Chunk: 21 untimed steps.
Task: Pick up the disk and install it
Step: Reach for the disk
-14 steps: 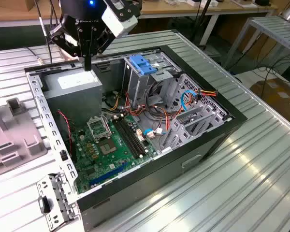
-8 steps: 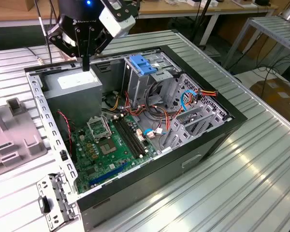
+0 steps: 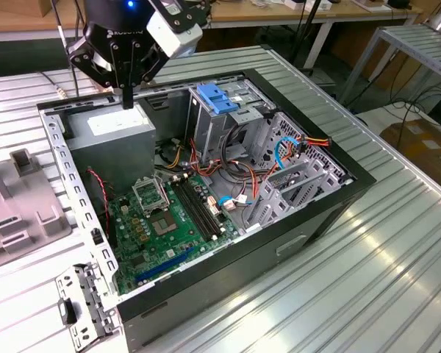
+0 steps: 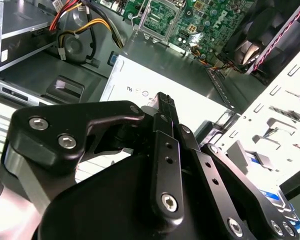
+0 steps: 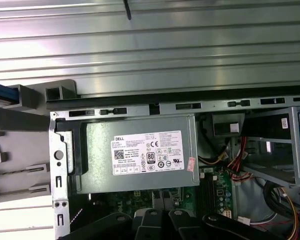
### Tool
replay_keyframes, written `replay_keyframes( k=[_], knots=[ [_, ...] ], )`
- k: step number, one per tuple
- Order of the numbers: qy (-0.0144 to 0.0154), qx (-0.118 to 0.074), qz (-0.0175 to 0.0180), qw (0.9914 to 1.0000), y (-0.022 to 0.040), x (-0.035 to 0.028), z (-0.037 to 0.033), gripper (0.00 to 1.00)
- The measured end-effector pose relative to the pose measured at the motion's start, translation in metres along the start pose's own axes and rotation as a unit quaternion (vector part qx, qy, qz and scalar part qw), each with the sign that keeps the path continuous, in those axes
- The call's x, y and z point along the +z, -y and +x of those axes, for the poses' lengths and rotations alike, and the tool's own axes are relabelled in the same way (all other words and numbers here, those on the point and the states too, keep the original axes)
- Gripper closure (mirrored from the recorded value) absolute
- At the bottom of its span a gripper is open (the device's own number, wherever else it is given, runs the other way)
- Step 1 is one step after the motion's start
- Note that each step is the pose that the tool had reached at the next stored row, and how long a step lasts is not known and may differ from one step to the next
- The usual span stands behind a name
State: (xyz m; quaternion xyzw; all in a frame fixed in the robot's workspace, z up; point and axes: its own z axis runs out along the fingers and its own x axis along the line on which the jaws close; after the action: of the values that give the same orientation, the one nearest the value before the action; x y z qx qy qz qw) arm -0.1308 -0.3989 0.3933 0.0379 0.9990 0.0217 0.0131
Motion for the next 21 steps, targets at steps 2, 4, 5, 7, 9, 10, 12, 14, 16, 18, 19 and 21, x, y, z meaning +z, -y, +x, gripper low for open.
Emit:
replay_keyframes(
  k=[2,4,5,7,9,10,12,14,16,18,19,21],
  knots=[
    [0.0000,0.000,0.0000,1.00000,0.0001,0.0000,0.0011,0.89],
    [0.0000,0.000,0.0000,1.00000,0.0002,-0.0001,0.0027,0.89],
    [0.0000,0.000,0.0000,1.00000,0.0003,-0.0001,0.0037,0.89],
    [0.0000,0.000,0.0000,1.00000,0.0004,-0.0002,0.0048,0.89],
    [0.0000,0.000,0.0000,1.00000,0.0004,-0.0002,0.0058,0.89],
    [0.0000,0.000,0.0000,1.00000,0.0005,-0.0002,0.0063,0.89],
    [0.0000,0.000,0.0000,1.00000,0.0005,-0.0002,0.0073,0.89],
    [0.0000,0.000,0.0000,1.00000,0.0006,-0.0002,0.0083,0.89],
    [0.0000,0.000,0.0000,1.00000,0.0007,-0.0002,0.0090,0.89],
    [0.0000,0.000,0.0000,1.00000,0.0007,-0.0003,0.0097,0.89],
    [0.0000,0.000,0.0000,1.00000,0.0007,-0.0003,0.0101,0.89],
    [0.0000,0.000,0.0000,1.00000,0.0008,-0.0003,0.0106,0.89]
  ],
)
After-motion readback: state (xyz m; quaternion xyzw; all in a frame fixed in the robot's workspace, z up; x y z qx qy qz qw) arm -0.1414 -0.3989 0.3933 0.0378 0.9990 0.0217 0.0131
